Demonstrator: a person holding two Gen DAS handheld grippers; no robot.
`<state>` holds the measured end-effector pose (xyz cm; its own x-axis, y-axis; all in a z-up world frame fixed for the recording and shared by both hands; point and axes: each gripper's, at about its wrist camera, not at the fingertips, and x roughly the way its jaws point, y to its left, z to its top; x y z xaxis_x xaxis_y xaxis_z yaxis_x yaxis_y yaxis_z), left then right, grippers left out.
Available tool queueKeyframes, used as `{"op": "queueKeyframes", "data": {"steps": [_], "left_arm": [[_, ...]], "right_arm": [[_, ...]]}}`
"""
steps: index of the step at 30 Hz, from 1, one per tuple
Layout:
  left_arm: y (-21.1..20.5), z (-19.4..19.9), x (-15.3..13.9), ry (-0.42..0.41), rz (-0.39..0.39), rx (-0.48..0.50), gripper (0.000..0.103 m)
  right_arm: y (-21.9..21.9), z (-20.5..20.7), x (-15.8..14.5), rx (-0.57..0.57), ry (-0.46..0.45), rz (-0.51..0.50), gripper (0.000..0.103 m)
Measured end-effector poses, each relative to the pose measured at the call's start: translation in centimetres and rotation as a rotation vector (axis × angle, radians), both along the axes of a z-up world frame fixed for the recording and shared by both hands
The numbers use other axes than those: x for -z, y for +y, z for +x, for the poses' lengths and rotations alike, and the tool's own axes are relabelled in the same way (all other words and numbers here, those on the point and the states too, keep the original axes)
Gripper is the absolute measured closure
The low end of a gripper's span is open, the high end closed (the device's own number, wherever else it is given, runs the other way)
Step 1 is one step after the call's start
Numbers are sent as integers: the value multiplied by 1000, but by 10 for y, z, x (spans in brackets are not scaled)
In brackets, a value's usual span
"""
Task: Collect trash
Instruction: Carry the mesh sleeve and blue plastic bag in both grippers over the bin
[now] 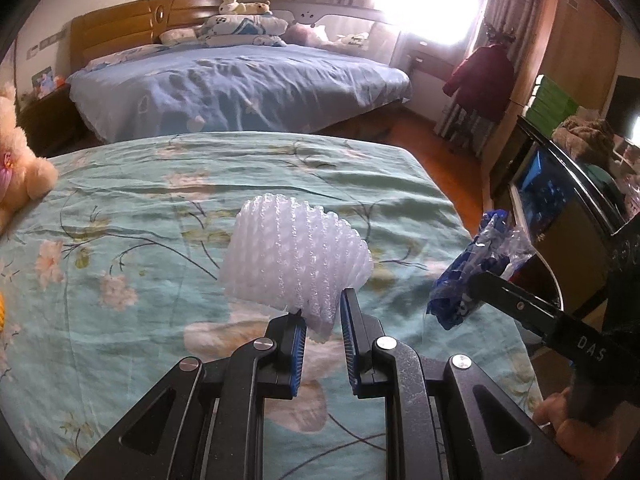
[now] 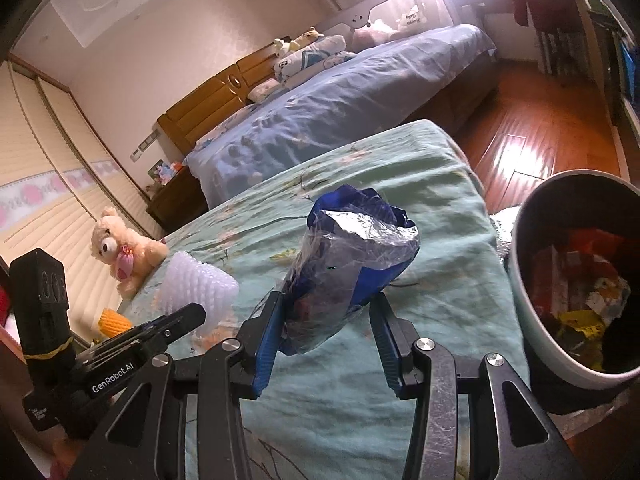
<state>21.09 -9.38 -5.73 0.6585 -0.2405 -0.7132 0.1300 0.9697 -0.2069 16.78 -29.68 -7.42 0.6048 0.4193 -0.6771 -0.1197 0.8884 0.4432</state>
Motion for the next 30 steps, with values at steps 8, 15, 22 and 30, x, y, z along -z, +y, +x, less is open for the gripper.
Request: {"op": "queueKeyframes", "data": {"steps": [8,15,22,30], "left_arm": [[-20,-7,-1,-1,20,43,87],[-36,-9,-3,-3,31,77,87],[-51,-8,-4,-5,37,109,87],[-63,-5,-3,-6,38,130,87]], "right_arm": [[-13,-11,-3,15,-10,1,58],[-28,-18,-8,45,-19,1,58],[-40,-24,-11,66,-26,-11,58],[-46,-28,-10,70,-22,-20,58]]}}
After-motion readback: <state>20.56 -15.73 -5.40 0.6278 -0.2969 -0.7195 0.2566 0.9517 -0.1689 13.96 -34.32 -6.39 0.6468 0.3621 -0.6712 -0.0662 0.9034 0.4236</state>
